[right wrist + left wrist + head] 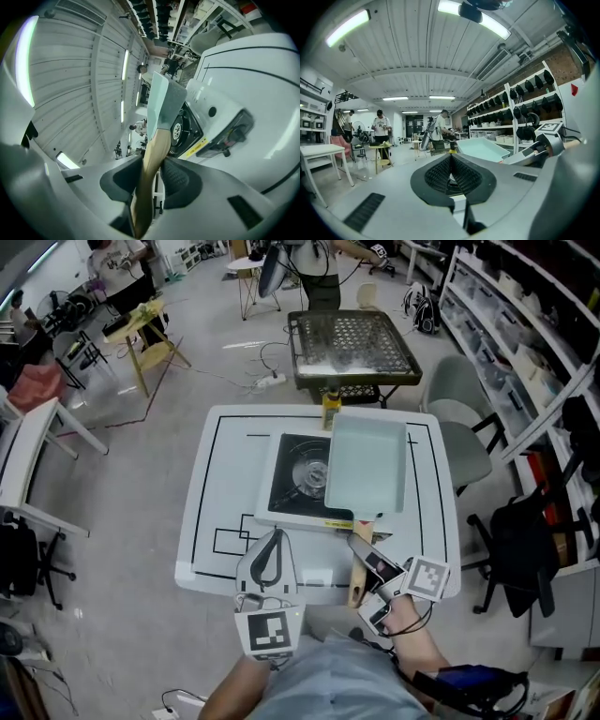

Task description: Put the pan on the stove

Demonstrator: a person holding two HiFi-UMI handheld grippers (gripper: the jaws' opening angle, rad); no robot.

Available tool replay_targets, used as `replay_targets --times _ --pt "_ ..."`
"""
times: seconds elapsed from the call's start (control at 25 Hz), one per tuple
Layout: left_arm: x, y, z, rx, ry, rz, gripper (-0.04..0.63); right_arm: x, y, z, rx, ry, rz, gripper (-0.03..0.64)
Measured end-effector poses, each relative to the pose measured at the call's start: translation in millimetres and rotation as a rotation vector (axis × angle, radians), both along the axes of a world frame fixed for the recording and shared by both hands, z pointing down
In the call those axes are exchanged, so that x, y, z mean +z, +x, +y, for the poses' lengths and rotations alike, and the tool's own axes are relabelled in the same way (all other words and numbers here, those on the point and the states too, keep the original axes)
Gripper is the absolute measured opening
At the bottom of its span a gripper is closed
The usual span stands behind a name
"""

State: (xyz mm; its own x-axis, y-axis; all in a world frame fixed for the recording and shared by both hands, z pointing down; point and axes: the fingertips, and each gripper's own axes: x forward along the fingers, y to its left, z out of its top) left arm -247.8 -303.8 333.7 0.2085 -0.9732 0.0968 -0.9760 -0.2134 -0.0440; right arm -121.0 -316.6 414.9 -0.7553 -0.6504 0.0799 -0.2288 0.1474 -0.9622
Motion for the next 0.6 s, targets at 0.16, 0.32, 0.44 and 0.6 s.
replay_targets --times 0.16,0.32,0.44,0.6 --pt "-9.3 -38.6 -10.5 -0.026 0.013 0.005 0.018 -7.8 -42.1 -15.2 -0.027 -0.003 -0.023 0.143" --pt "-11.2 -68.2 -19.1 -0.046 0.017 -0.001 0.018 -5.7 -70.4 -28.5 -0.048 0.001 -0.019 0.143" --pt "-7.8 -85.1 -25.7 -0.056 0.009 -0.003 0.018 -0.2 -87.2 -36.2 -0.06 -0.011 -0.026 0.143" --pt "-3.4 -100.4 -34.5 -0.061 -0.009 -0.002 0.018 8.2 -103.0 -43.3 -0.069 -0.039 -0.032 0.143"
